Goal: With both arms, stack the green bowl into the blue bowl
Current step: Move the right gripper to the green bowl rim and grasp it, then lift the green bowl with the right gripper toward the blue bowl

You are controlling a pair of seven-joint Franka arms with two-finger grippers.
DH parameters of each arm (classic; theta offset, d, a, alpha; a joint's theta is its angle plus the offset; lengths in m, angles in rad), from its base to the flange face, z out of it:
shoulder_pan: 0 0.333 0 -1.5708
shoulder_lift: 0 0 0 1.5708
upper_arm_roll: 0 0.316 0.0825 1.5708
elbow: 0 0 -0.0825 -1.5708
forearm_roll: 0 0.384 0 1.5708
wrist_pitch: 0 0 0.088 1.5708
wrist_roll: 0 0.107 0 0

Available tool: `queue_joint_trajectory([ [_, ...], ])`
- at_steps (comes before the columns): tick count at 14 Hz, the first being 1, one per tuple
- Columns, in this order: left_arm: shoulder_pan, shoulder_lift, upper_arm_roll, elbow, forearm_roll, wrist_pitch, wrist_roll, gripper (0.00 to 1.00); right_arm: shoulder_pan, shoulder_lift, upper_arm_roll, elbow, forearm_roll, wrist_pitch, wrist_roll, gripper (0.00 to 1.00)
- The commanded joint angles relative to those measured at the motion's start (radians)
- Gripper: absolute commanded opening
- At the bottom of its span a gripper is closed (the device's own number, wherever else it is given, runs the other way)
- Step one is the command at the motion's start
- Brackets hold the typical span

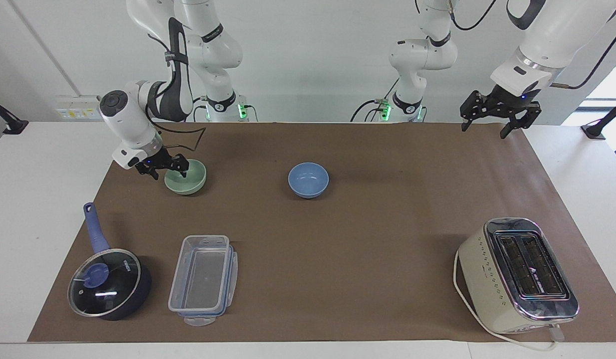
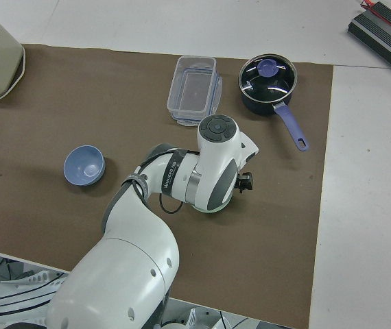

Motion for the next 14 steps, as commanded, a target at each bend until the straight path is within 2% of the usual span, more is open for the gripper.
queue_joint_trajectory([
  [1,0.005,-0.026,-0.004,-0.027,0.000,-0.004,-0.016,1.00,-0.038,0.020,0.007,-0.012,0.030,0.051,-0.074,0.89],
  [2,0.005,-0.028,-0.004,-0.028,0.000,-0.006,-0.016,1.00,-0.037,0.020,0.007,-0.014,0.030,0.051,-0.074,0.69],
  [3,0.005,-0.028,-0.004,-0.028,0.000,-0.006,-0.017,1.00,-0.037,0.022,0.008,-0.012,0.030,0.050,-0.068,0.36],
  [4,0.008,-0.028,-0.004,-0.028,0.000,-0.004,-0.017,1.00,-0.037,0.022,0.007,-0.012,0.030,0.050,-0.065,0.10],
  [5,0.009,-0.026,-0.004,-0.027,0.000,-0.004,-0.017,1.00,-0.037,0.022,0.007,-0.011,0.030,0.050,-0.064,0.00],
  [11,0.006,-0.031,-0.005,-0.025,0.038,-0.004,-0.013,1.00,-0.025,0.032,0.008,0.037,0.031,0.022,-0.056,0.00],
  [14,0.008,-0.031,-0.008,-0.025,0.035,0.003,-0.019,1.00,-0.022,0.022,0.013,0.150,0.033,-0.136,-0.056,0.00],
])
